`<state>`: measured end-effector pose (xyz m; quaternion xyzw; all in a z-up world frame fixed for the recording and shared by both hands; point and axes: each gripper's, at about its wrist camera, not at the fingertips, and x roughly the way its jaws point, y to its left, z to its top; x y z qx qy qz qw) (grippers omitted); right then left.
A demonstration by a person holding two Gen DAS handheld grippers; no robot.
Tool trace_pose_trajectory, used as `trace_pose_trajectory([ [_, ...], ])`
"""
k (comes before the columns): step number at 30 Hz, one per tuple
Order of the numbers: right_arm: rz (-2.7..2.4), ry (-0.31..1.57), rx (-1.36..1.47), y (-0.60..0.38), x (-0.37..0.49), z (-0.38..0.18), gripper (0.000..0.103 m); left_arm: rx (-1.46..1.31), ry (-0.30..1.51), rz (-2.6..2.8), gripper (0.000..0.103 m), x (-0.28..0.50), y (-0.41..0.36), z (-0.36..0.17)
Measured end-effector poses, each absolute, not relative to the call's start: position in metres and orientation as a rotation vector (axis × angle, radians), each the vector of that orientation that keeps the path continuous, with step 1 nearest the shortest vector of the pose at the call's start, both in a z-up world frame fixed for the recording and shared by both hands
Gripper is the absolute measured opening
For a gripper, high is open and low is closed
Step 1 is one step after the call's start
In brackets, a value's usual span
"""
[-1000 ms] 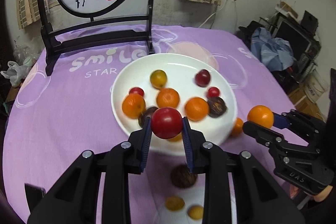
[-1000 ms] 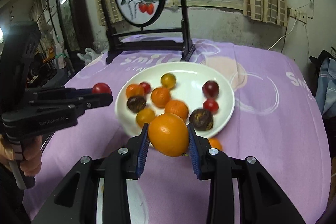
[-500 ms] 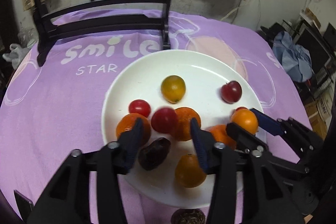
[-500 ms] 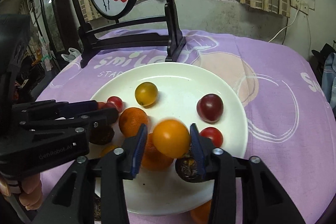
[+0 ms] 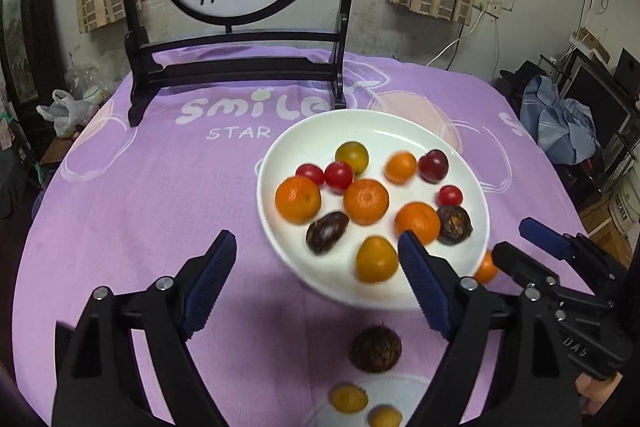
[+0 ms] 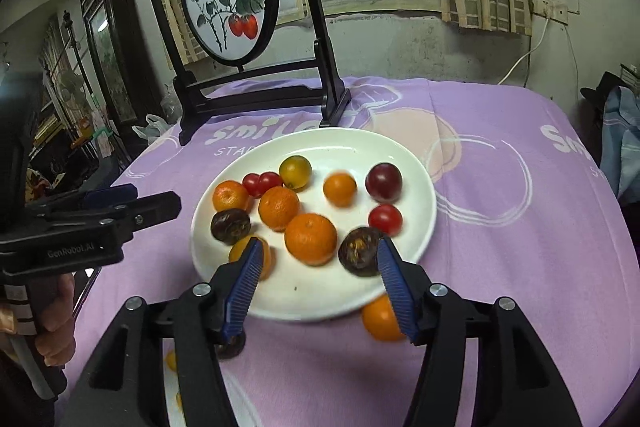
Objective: Organize fruits
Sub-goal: 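Grasp an orange with the right gripper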
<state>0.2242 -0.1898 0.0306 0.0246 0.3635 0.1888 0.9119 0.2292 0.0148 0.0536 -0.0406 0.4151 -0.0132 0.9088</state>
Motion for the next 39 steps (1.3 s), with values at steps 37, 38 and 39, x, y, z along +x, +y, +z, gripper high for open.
trace_pose_trajectory([
  [37, 0.200, 0.937, -0.113, -0.186, 0.246, -0.048, 0.055, -0.098, 0.974, -0.076, 0.084, 0.152, 0.024, -0.022],
  [38, 0.201, 0.933, -0.117, -0.184, 0.247, -0.047, 0.045, -0.096, 0.973, -0.077, 0.084, 0.152, 0.023, -0.021],
  [39, 0.189, 0.932, -0.124, -0.183, 0.249, -0.047, 0.044, -0.096, 0.973, -0.078, 0.084, 0.152, 0.023, -0.021],
])
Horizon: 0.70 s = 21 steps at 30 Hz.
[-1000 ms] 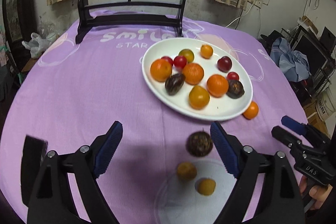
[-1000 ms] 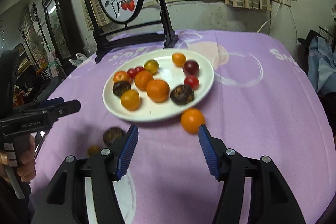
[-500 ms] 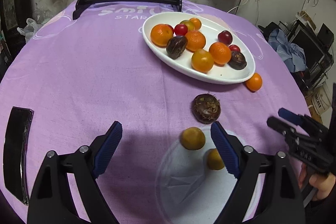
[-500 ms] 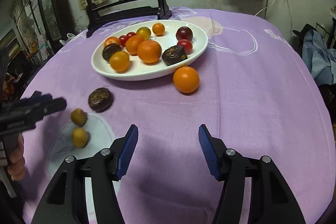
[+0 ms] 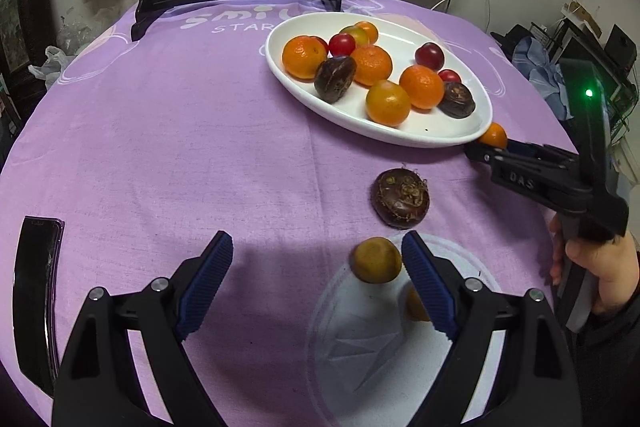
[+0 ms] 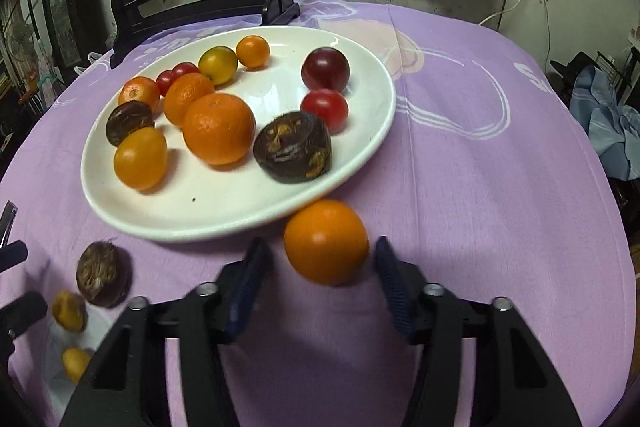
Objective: Organize fruits
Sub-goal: 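Grasp an orange with the right gripper, then grasp a small yellow fruit with the left gripper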
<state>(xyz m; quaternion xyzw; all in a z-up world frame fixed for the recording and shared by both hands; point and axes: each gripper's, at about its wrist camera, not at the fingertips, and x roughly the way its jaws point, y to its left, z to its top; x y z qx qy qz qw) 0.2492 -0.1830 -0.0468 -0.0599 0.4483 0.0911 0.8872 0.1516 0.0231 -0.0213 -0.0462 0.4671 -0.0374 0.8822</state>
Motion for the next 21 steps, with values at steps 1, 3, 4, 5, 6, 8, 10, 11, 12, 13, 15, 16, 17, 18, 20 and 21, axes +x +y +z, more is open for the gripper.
trace_pose_trajectory([
  [1, 0.183, 0.932, -0.120, -0.184, 0.251, -0.047, 0.040, -0.097, 0.974, -0.079, 0.084, 0.152, 0.023, -0.021],
  [3, 0.195, 0.930, -0.097, -0.188, 0.250, -0.046, 0.040, -0.102, 0.979, -0.080, 0.084, 0.152, 0.023, -0.022],
  [4, 0.199, 0.932, -0.092, -0.189, 0.248, -0.046, 0.040, -0.106, 0.982, -0.082, 0.084, 0.152, 0.023, -0.023],
  [5, 0.199, 0.932, -0.088, -0.191, 0.245, -0.045, 0.040, -0.109, 0.985, -0.085, 0.084, 0.152, 0.023, -0.023],
  [6, 0.200, 0.930, -0.082, -0.192, 0.240, -0.043, 0.040, -0.109, 0.986, -0.086, 0.084, 0.152, 0.023, -0.023],
  [8, 0.215, 0.929, -0.078, -0.192, 0.231, -0.040, 0.040, -0.102, 0.986, -0.085, 0.085, 0.151, 0.022, -0.024],
  [10, 0.233, 0.922, -0.073, -0.192, 0.218, -0.036, 0.040, -0.090, 0.987, -0.081, 0.085, 0.151, 0.020, -0.025],
  [11, 0.243, 0.919, -0.068, -0.193, 0.210, -0.034, 0.040, -0.085, 0.990, -0.079, 0.085, 0.151, 0.020, -0.026],
  [12, 0.250, 0.918, -0.066, -0.192, 0.204, -0.033, 0.040, -0.080, 0.992, -0.078, 0.085, 0.151, 0.019, -0.027],
  [13, 0.258, 0.914, -0.066, -0.192, 0.198, -0.031, 0.040, -0.078, 0.995, -0.080, 0.085, 0.151, 0.019, -0.028],
  [15, 0.272, 0.898, -0.067, -0.191, 0.182, -0.027, 0.040, -0.081, 1.005, -0.098, 0.085, 0.150, 0.017, -0.030],
  [16, 0.279, 0.888, -0.066, -0.191, 0.175, -0.025, 0.040, -0.082, 1.008, -0.110, 0.085, 0.150, 0.015, -0.031],
  [17, 0.284, 0.880, -0.063, -0.191, 0.170, -0.023, 0.040, -0.079, 1.007, -0.120, 0.085, 0.149, 0.013, -0.031],
  [18, 0.293, 0.868, -0.055, -0.192, 0.162, -0.020, 0.040, -0.063, 1.001, -0.123, 0.085, 0.147, 0.010, -0.031],
  [20, 0.308, 0.852, -0.041, -0.194, 0.152, -0.016, 0.040, -0.031, 0.994, -0.115, 0.085, 0.145, 0.006, -0.031],
  [21, 0.309, 0.845, -0.039, -0.195, 0.148, -0.014, 0.040, -0.030, 0.995, -0.119, 0.085, 0.145, 0.006, -0.031],
])
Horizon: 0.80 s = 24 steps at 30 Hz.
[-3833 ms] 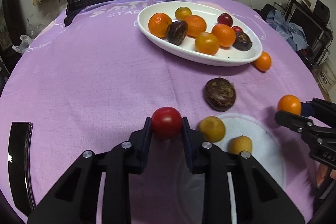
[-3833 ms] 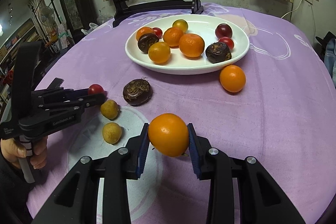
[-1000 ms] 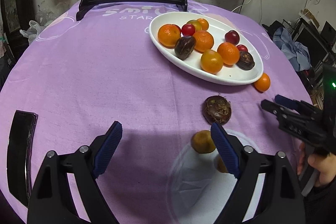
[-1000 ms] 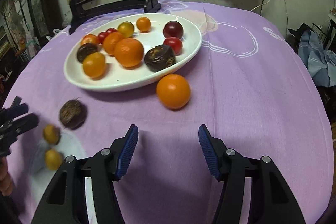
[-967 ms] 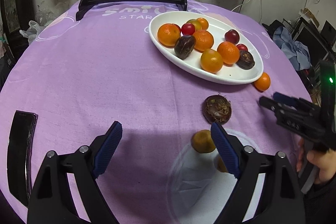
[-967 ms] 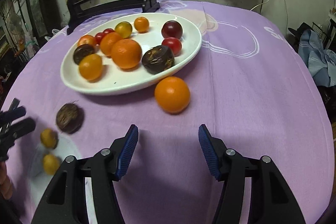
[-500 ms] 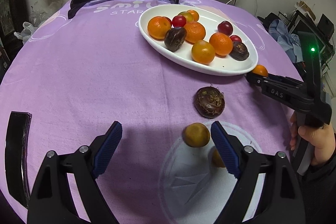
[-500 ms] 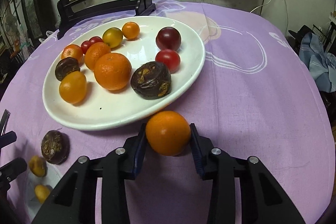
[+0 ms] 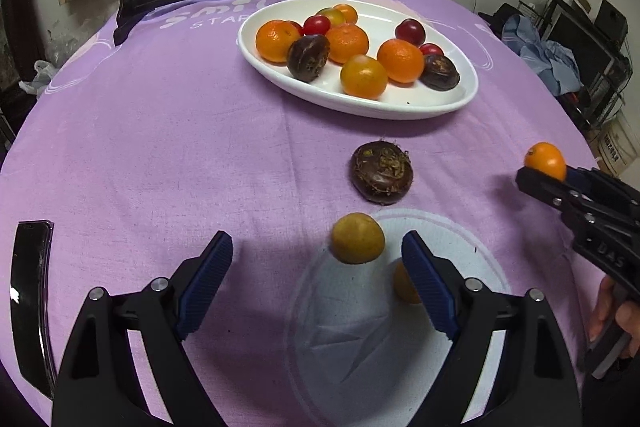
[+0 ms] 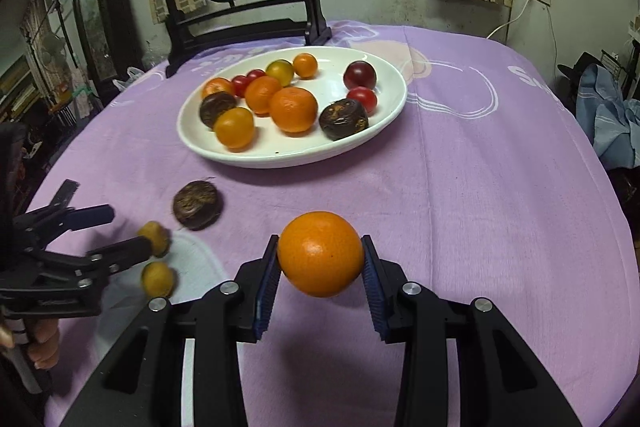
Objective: Organize fruits
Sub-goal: 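Grasp a small yellow fruit with the left gripper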
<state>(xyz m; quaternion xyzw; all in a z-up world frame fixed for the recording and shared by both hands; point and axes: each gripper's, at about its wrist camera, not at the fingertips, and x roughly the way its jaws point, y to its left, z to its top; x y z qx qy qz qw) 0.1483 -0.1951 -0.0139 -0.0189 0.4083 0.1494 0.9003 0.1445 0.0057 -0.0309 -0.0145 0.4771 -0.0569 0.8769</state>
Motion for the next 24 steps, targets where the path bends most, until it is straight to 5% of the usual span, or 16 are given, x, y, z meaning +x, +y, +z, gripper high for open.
trace_pose_trajectory([
  [17, 0.370, 0.831, -0.027, -0.197, 0.136, -0.010, 0.040, -0.047, 1.025, -0.199, 0.084, 0.119, 0.025, -0.027],
  [19, 0.385, 0.827, -0.036, -0.194, 0.134, -0.009, 0.040, -0.036, 1.038, -0.200, 0.082, 0.120, 0.025, -0.034],
  [21, 0.392, 0.821, -0.037, -0.192, 0.133, -0.007, 0.040, -0.030, 1.059, -0.222, 0.066, 0.124, 0.019, -0.040],
  [24, 0.394, 0.815, -0.028, -0.194, 0.132, -0.005, 0.040, 0.037, 1.045, -0.214, 0.066, 0.129, 0.006, -0.044],
])
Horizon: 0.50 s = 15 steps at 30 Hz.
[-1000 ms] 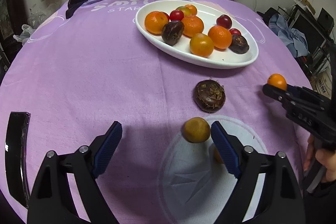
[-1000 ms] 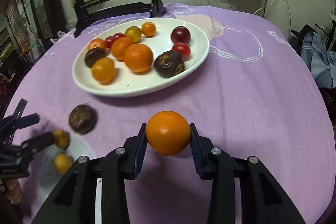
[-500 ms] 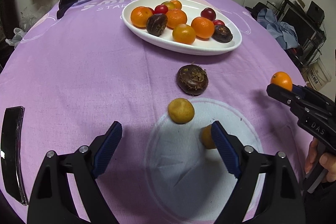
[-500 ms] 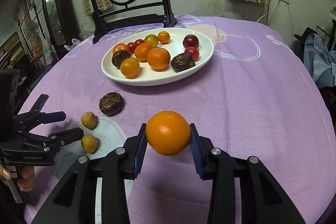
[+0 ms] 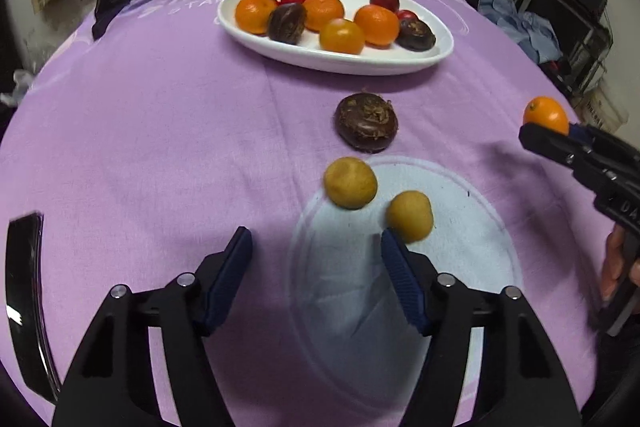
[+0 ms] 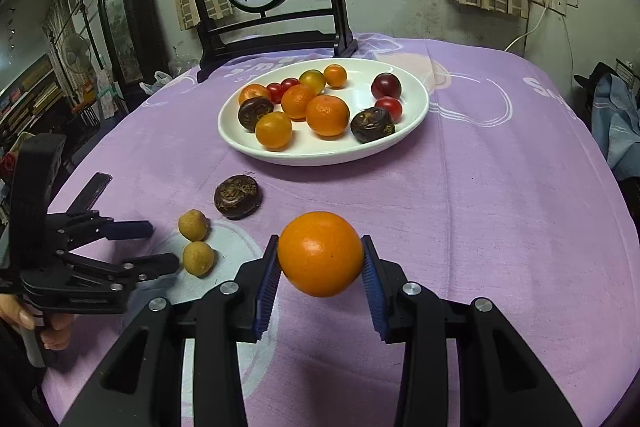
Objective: Organize fruits
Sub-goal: 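Grasp a small yellow fruit with the left gripper, then place the yellow fruit and orange on the white plate, opening both grippers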
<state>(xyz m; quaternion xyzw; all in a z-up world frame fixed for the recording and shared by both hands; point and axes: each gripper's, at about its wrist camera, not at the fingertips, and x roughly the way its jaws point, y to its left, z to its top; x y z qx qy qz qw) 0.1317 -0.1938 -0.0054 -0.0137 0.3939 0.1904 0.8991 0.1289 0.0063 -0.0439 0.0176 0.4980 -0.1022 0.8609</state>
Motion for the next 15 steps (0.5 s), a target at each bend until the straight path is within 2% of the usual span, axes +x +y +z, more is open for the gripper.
trace_pose_trajectory([
  [4, 0.396, 0.815, -0.019, -0.196, 0.132, -0.004, 0.040, 0.084, 1.037, -0.205, 0.063, 0.138, -0.008, -0.046],
  [6, 0.397, 0.814, -0.021, -0.196, 0.131, -0.005, 0.040, 0.108, 1.022, -0.201, 0.044, 0.143, -0.015, -0.045],
  [8, 0.399, 0.816, -0.020, -0.196, 0.132, -0.005, 0.040, 0.108, 1.017, -0.217, 0.029, 0.145, -0.019, -0.043],
  [15, 0.401, 0.819, -0.015, -0.197, 0.132, -0.005, 0.040, 0.074, 1.005, -0.206, 0.028, 0.142, -0.015, -0.033],
])
